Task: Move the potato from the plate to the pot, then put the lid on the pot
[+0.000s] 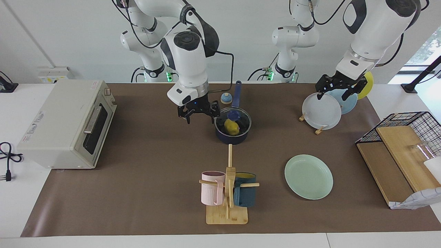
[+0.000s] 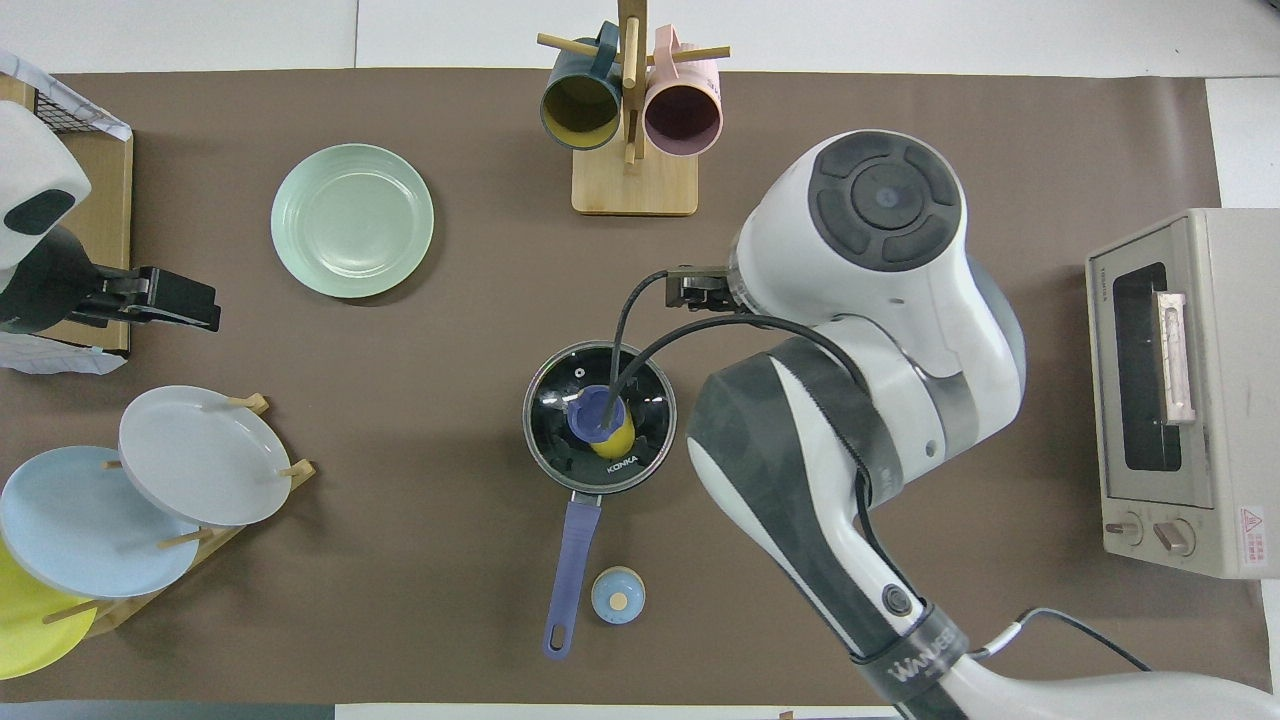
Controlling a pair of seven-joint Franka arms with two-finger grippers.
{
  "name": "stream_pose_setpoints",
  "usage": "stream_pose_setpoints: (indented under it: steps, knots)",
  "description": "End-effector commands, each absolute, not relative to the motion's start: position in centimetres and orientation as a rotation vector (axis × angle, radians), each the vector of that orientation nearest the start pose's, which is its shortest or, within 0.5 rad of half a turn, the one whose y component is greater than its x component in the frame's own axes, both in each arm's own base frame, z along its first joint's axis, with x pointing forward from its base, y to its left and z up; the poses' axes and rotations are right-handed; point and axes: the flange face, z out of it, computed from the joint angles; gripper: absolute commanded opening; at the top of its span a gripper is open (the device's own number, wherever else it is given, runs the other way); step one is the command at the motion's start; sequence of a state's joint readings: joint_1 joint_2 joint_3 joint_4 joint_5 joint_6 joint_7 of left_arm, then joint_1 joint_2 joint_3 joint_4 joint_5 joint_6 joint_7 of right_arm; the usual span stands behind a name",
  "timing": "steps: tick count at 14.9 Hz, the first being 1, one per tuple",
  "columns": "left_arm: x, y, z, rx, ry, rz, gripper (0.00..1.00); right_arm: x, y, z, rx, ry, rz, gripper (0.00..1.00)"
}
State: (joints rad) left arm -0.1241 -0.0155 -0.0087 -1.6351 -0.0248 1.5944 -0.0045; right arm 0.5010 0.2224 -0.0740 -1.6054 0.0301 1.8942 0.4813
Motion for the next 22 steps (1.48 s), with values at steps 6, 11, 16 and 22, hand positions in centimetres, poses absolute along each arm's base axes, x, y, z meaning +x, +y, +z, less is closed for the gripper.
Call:
stream_pose_setpoints:
  steps: [6,11,16,22]
  knots:
    - [53.8,-7.5,60.8,-3.152,0.21,0.038,1.0,55.5,10.4,58.1,-3.117,-0.042,0.088,1.0]
    - [53.7,-7.7,60.8,-3.151,0.217,0.048,1.0,54.9,2.7,59.9,-3.144,-0.08,0.132,1.0]
    - [53.7,-7.8,60.8,-3.151,0.219,0.043,1.0,54.2,0.7,59.3,-3.189,-0.042,0.119,1.0]
    - [53.7,-7.8,60.8,-3.151,0.219,0.053,1.0,54.3,-0.3,59.4,-3.192,0.0,0.112,1.0]
